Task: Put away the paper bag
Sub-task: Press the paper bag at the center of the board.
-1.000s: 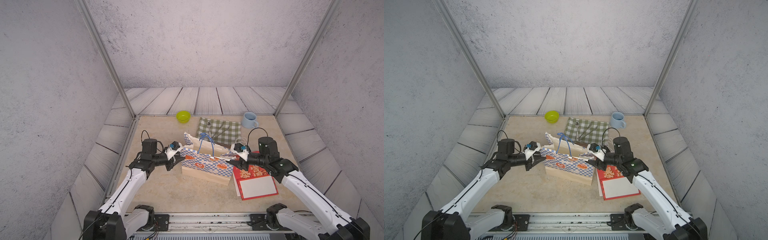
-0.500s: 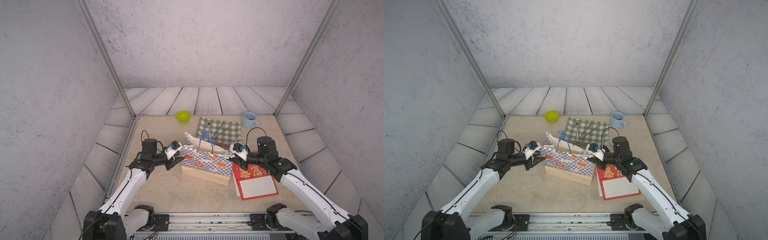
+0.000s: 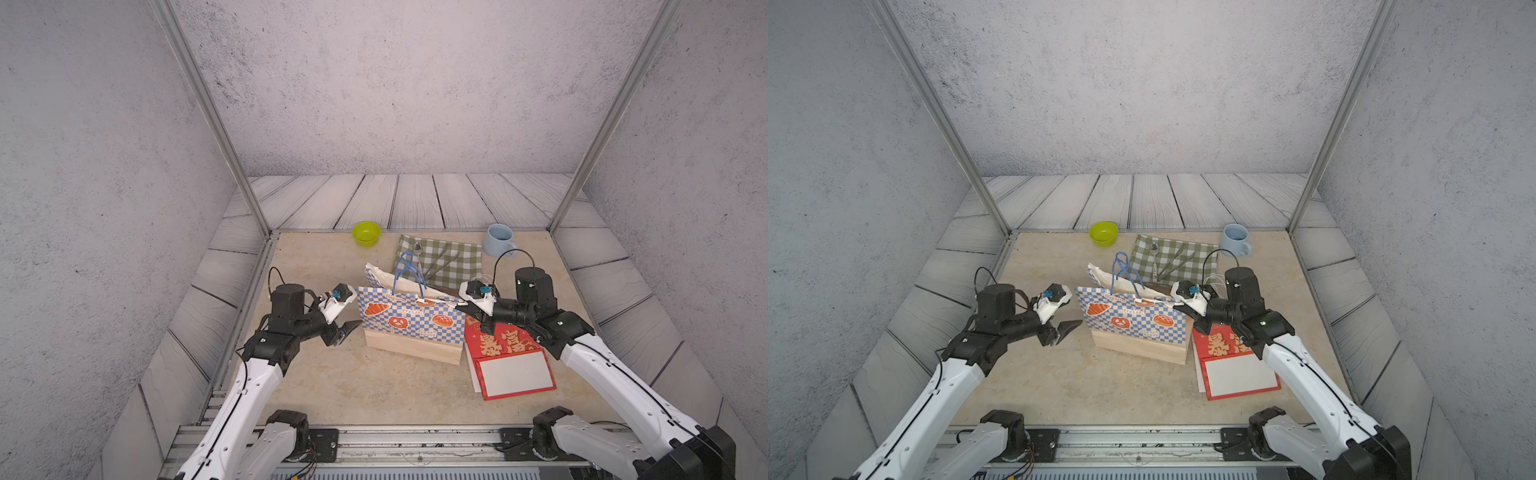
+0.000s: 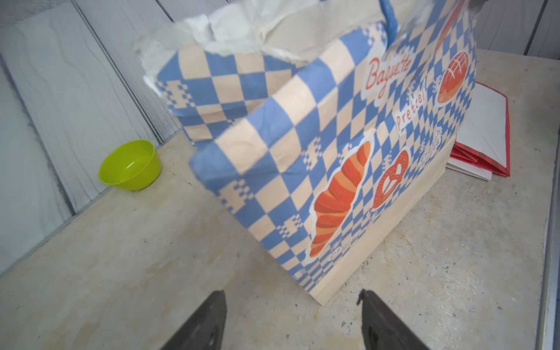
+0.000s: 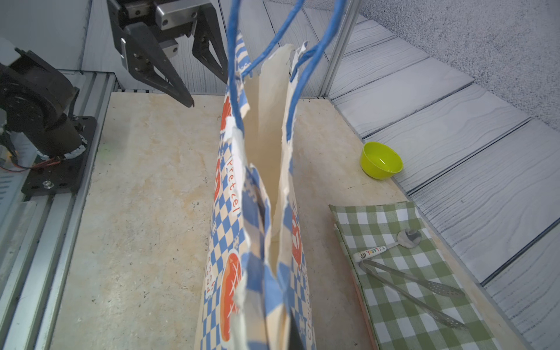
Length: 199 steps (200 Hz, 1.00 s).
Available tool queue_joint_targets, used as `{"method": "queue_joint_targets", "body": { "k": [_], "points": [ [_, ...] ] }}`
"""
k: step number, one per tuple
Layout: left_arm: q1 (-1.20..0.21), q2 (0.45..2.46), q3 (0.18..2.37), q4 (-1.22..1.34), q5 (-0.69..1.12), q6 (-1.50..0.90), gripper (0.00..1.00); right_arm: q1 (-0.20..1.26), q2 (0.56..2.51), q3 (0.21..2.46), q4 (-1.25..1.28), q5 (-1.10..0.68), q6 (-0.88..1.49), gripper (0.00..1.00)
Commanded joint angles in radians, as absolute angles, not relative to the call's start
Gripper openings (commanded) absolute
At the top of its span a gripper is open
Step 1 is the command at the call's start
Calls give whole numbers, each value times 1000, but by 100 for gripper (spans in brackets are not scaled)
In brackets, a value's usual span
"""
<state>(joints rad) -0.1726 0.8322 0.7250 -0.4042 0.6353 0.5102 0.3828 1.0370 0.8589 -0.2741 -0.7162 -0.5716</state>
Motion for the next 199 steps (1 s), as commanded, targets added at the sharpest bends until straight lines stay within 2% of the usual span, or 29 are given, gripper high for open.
{"method": "queue_joint_targets", "body": {
  "k": [1, 36, 48, 78, 140, 155, 199],
  "points": [
    [-166, 745, 763, -477, 593, 470, 78, 382, 1028, 920, -276, -766, -565, 1],
    [-166, 642, 787, -438, 628, 364, 86, 381, 1002, 1001, -378, -797, -591, 0],
    [-166, 625, 800, -407, 639, 329, 96, 382, 992, 1035, -429, -812, -610, 0],
    [-166, 640, 877, -356, 672, 264, 100, 381, 972, 1138, -615, -849, -695, 0],
    [-166, 770, 1056, -399, 1049, 211, 99, 382, 935, 1301, -940, -937, -819, 0],
    [-166, 805, 1078, -396, 1193, 186, 99, 381, 939, 1333, -1000, -954, -844, 0],
    [-167, 864, 1040, -255, 1374, 89, 99, 381, 953, 1379, -1031, -1003, -845, 0]
  ]
}}
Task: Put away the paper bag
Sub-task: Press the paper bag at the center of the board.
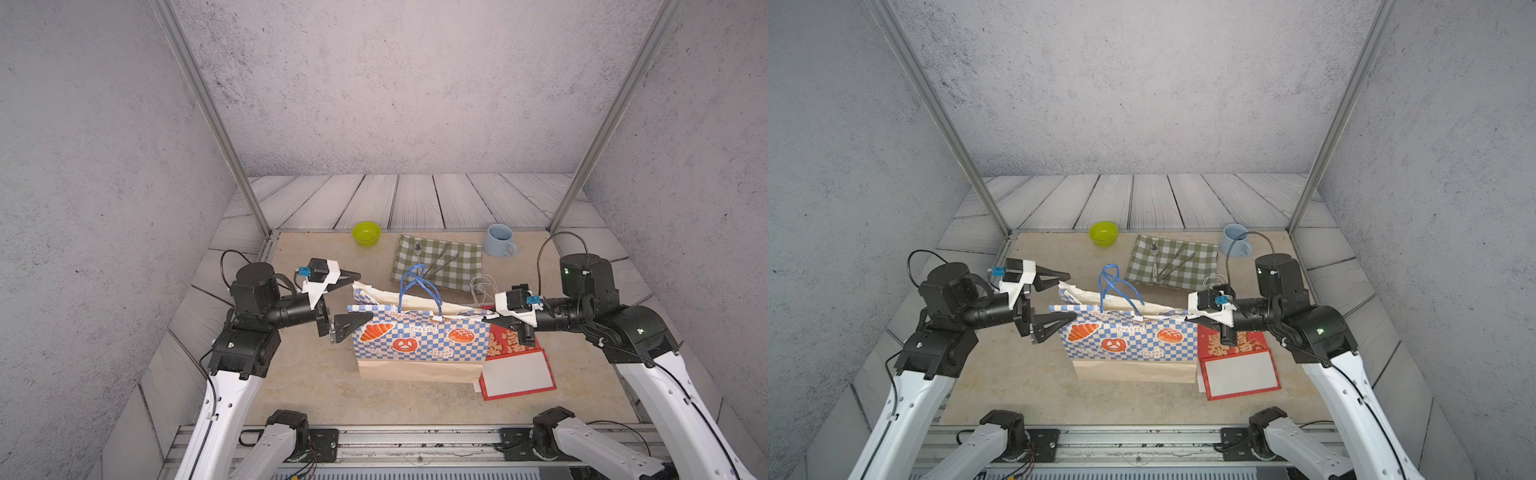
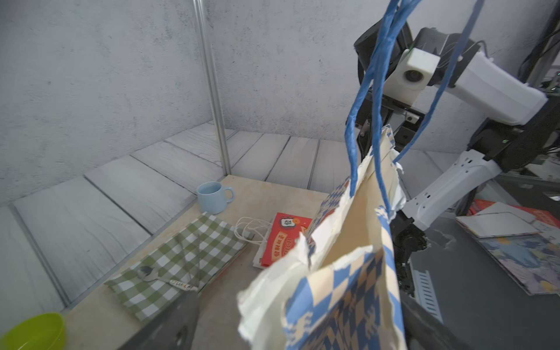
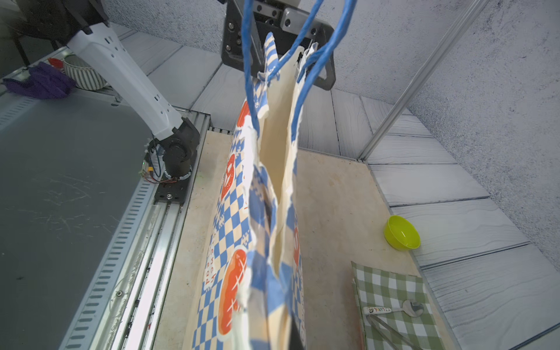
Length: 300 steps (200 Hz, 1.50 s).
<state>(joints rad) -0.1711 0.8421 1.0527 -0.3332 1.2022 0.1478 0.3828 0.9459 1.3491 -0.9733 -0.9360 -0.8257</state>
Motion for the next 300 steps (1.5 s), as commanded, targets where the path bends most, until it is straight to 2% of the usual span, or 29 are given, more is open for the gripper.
{"method": "queue_joint_targets", "body": {
  "k": [1, 31, 67, 95, 123, 150, 166, 201, 211, 257, 273, 300],
  "points": [
    [-167, 866, 1040, -255, 1377, 89, 99, 381, 954, 1380, -1030, -1003, -844, 0],
    [-171, 887, 1039, -209, 1441, 57, 95, 382, 970, 1394, -1000, -1017, -808, 0],
    [-177, 887, 1022, -219, 1462, 57, 70, 382, 976, 1378, -907, -1018, -721, 0],
    [-177, 881, 1004, -221, 1449, 68, 55, 382, 990, 1379, -893, -1022, -698, 0],
    [-177, 875, 1005, -224, 1426, 91, 49, 382, 1003, 1378, -906, -1025, -697, 0],
    [-176, 877, 1015, -254, 1408, 123, 29, 382, 1007, 1369, -906, -1026, -685, 0],
    [-176, 879, 1016, -255, 1398, 129, 25, 382, 1007, 1365, -897, -1026, -672, 0],
    [-176, 875, 1025, -254, 1374, 146, 1, 381, 994, 1349, -872, -1006, -642, 0],
    [-176, 871, 1029, -247, 1368, 145, 0, 381, 982, 1332, -840, -989, -610, 9],
    [-179, 848, 1041, -198, 1374, 93, 0, 381, 858, 1162, -595, -905, -406, 70],
    [-186, 850, 1053, -182, 1391, 70, 0, 375, 827, 1106, -515, -887, -351, 78],
    [-195, 858, 1078, -176, 1433, 42, 0, 370, 847, 1073, -436, -928, -307, 78]
  ]
}}
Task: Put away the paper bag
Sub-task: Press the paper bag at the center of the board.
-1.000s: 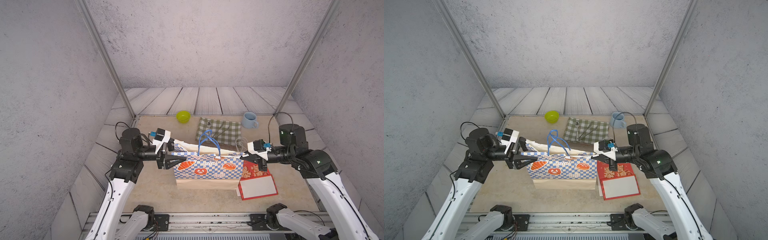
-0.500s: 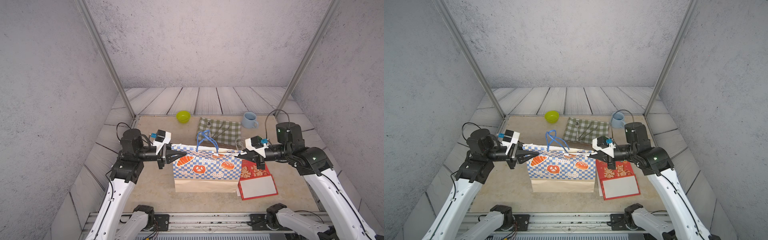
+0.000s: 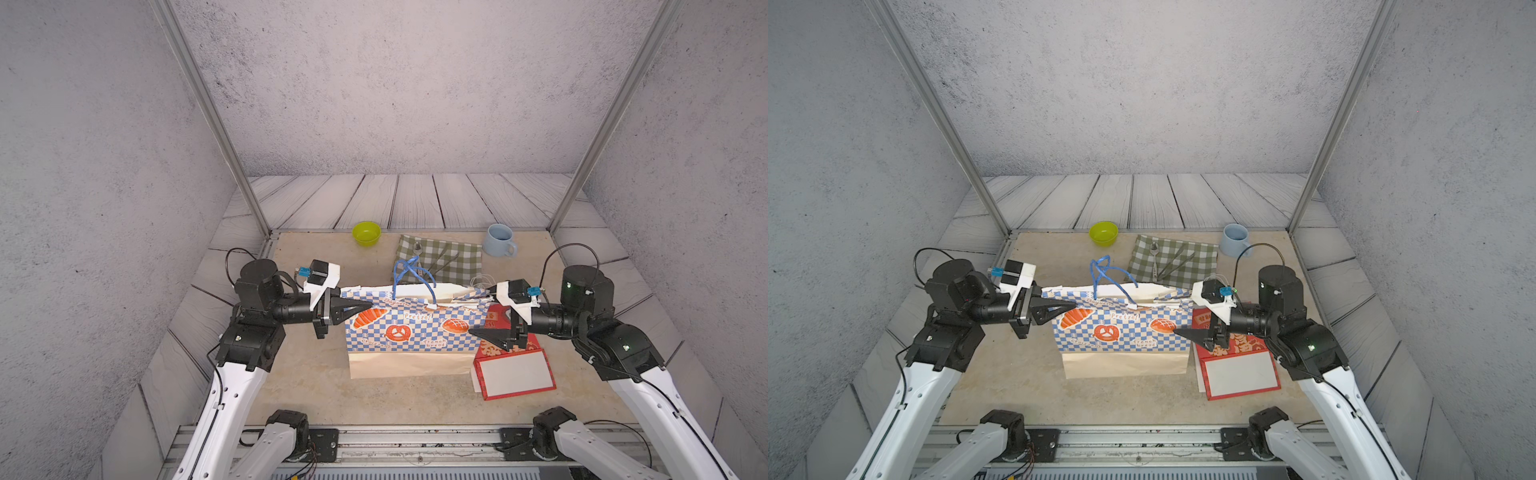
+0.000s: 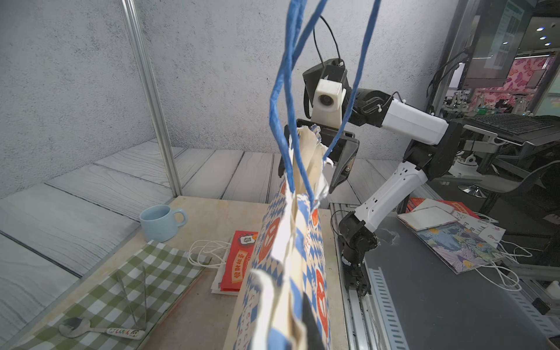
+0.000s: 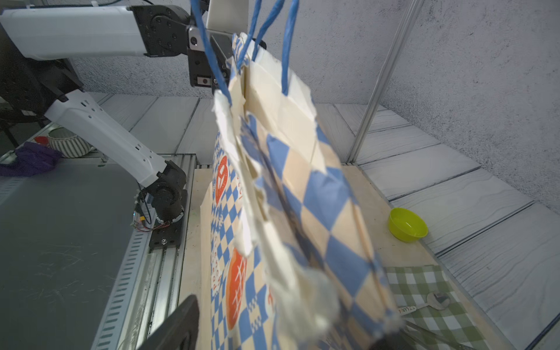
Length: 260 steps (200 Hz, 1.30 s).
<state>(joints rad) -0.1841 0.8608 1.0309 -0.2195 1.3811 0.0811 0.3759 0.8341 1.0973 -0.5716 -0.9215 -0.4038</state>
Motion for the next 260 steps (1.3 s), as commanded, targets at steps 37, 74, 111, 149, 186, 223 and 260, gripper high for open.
{"method": "queue_joint_targets", "body": {
  "k": [37, 74, 111, 149, 186, 223, 260],
  "points": [
    [-199, 876, 1095, -140, 1436, 10, 0, 370, 894, 1074, -347, -1156, -199, 68],
    [-202, 892, 1100, -120, 1422, -2, 0, 369, 871, 1057, -339, -1156, -207, 45],
    [-200, 892, 1093, -115, 1403, 6, 0, 369, 867, 1054, -339, -1120, -221, 19],
    [-201, 887, 1092, -113, 1367, 13, 0, 369, 869, 1057, -319, -1109, -209, 7],
    [-199, 891, 1086, -119, 1357, 14, 0, 369, 829, 1060, -284, -1009, -209, 52],
    [-200, 900, 1071, -118, 1356, 12, 0, 370, 870, 1111, -206, -1045, -139, 46],
    [-201, 900, 1058, -122, 1352, 13, 0, 372, 891, 1094, -107, -1065, -74, 29]
  ]
}}
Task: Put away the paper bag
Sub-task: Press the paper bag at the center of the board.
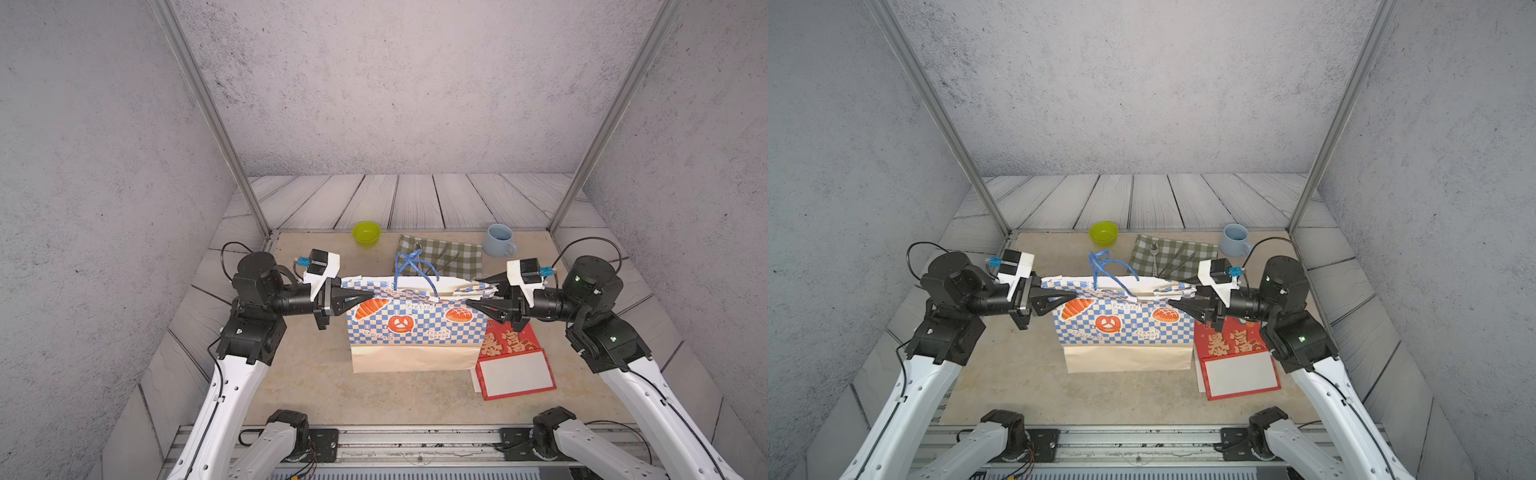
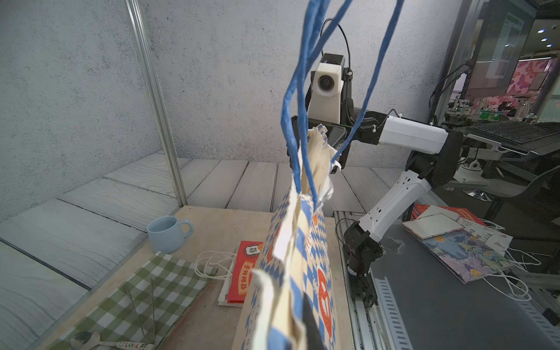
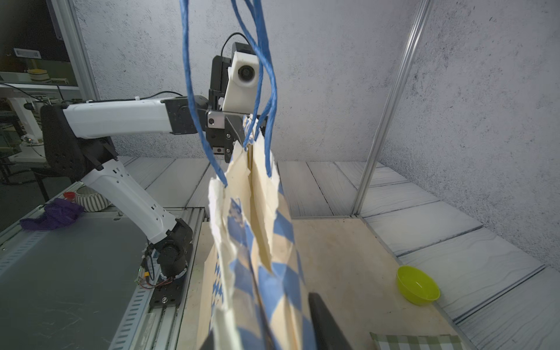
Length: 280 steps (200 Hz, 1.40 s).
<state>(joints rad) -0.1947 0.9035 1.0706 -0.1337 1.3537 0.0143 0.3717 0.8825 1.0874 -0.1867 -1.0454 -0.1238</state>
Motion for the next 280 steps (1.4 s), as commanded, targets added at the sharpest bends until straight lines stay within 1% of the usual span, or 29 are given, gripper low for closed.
{"method": "queue_joint_targets", "body": {
  "k": [1, 10, 18, 37, 56, 67, 88, 108, 128, 154, 174, 191, 239, 280],
  "points": [
    [-200, 900, 1058, -121, 1352, 13, 0, 372, 891, 1095, -106, -1065, -73, 28],
    [-200, 901, 1053, -124, 1352, 18, 0, 372, 895, 1097, -100, -1063, -68, 26],
    [-200, 903, 1047, -124, 1351, 18, 0, 372, 897, 1102, -94, -1065, -64, 26],
    [-201, 905, 1043, -114, 1355, 14, 0, 372, 902, 1108, -93, -1070, -60, 37],
    [-199, 905, 1049, -82, 1355, -9, 0, 373, 897, 1085, -95, -1075, -66, 42],
    [-201, 905, 1057, -75, 1354, -12, 0, 373, 890, 1057, -98, -1077, -65, 47],
    [-199, 904, 1071, -74, 1353, -9, 0, 372, 869, 995, -100, -1074, -61, 50],
    [-199, 905, 1081, -75, 1357, -11, 0, 372, 851, 957, -79, -1057, -51, 50],
    [-200, 904, 1083, -71, 1365, -20, 0, 373, 853, 957, -59, -1054, -49, 48],
    [-200, 902, 1078, -96, 1373, -9, 0, 373, 870, 975, 8, -1049, -7, 38],
    [-200, 898, 1067, -131, 1366, 21, 0, 373, 880, 998, 70, -1051, 47, 37],
    [-200, 898, 1064, -125, 1363, 21, 0, 373, 888, 1025, 68, -1054, 48, 36],
    [-201, 903, 1071, -118, 1368, 18, 0, 373, 893, 1037, 73, -1063, 60, 24],
    [-202, 909, 1065, -120, 1366, 22, 0, 371, 896, 1052, 87, -1075, 80, 23]
  ]
}}
